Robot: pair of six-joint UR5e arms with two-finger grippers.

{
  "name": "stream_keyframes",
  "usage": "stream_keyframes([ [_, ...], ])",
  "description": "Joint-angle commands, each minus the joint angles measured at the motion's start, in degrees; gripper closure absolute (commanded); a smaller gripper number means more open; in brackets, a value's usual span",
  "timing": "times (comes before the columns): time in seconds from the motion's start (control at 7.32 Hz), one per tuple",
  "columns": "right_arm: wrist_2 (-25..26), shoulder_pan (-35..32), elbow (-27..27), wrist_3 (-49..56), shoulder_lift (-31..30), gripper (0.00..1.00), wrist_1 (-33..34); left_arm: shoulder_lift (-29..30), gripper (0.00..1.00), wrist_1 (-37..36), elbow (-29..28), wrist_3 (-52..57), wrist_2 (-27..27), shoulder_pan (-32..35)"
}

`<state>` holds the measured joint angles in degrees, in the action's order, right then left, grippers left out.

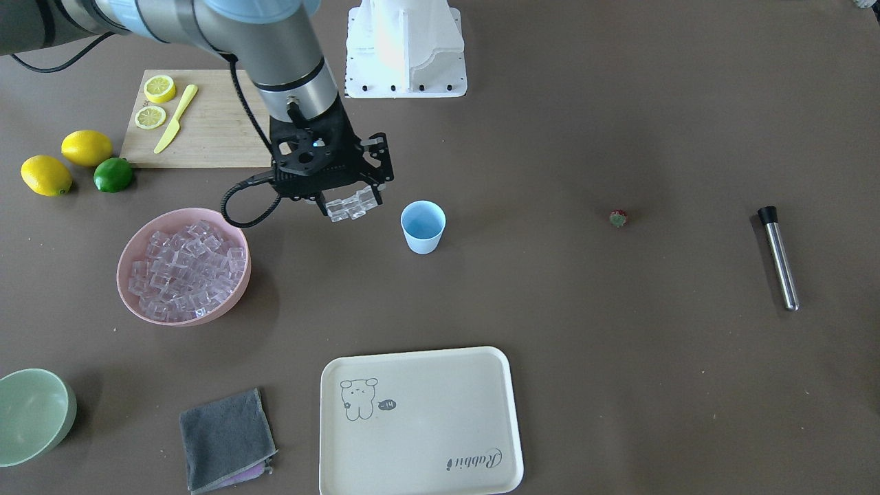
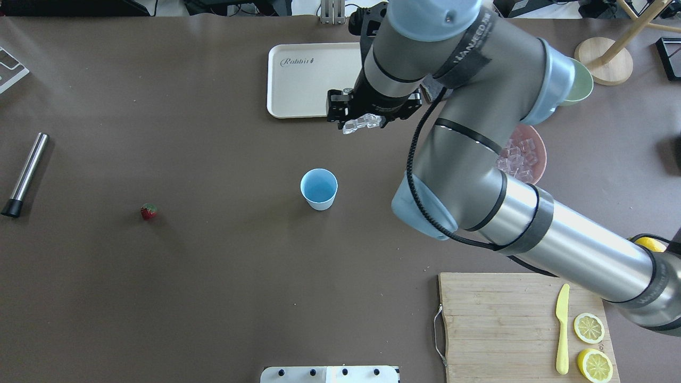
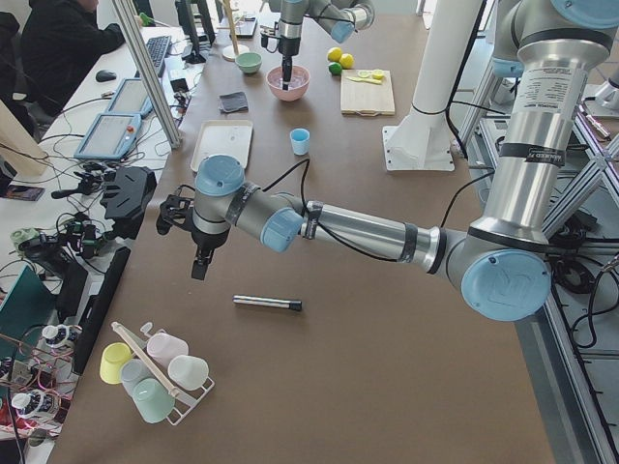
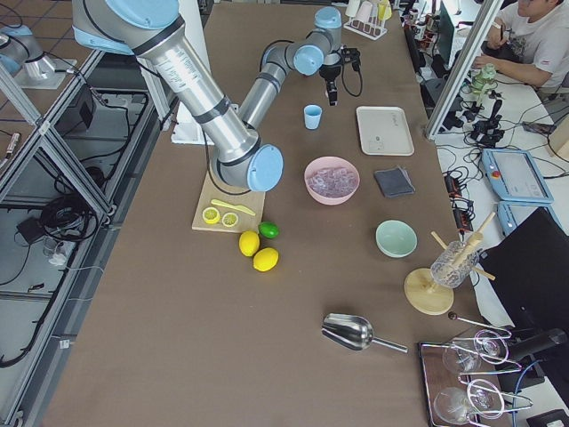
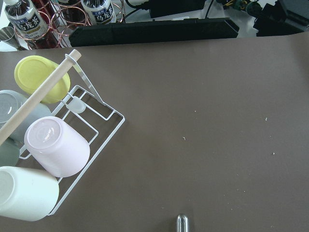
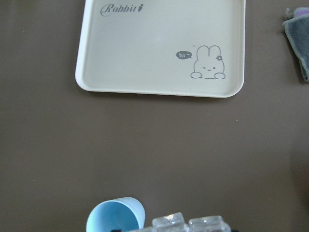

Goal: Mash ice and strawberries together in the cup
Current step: 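Carry the ice with the right gripper over the light-blue cup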

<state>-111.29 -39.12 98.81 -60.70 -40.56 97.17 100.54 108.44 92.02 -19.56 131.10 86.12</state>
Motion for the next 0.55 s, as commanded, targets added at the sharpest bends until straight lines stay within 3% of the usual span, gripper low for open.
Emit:
stream_keyframes([
  [0.0, 8.32, 7.27, -7.29, -7.48, 7.06, 1.00, -0.13, 0.19, 0.03, 0.10, 0.44, -0.04, 0.03, -1.83],
  [0.41, 12.49, 10.19, -13.63, -6.71, 6.02, 1.00, -6.63, 0.19, 0.03, 0.10, 0.18, 0.04, 0.03, -1.83],
])
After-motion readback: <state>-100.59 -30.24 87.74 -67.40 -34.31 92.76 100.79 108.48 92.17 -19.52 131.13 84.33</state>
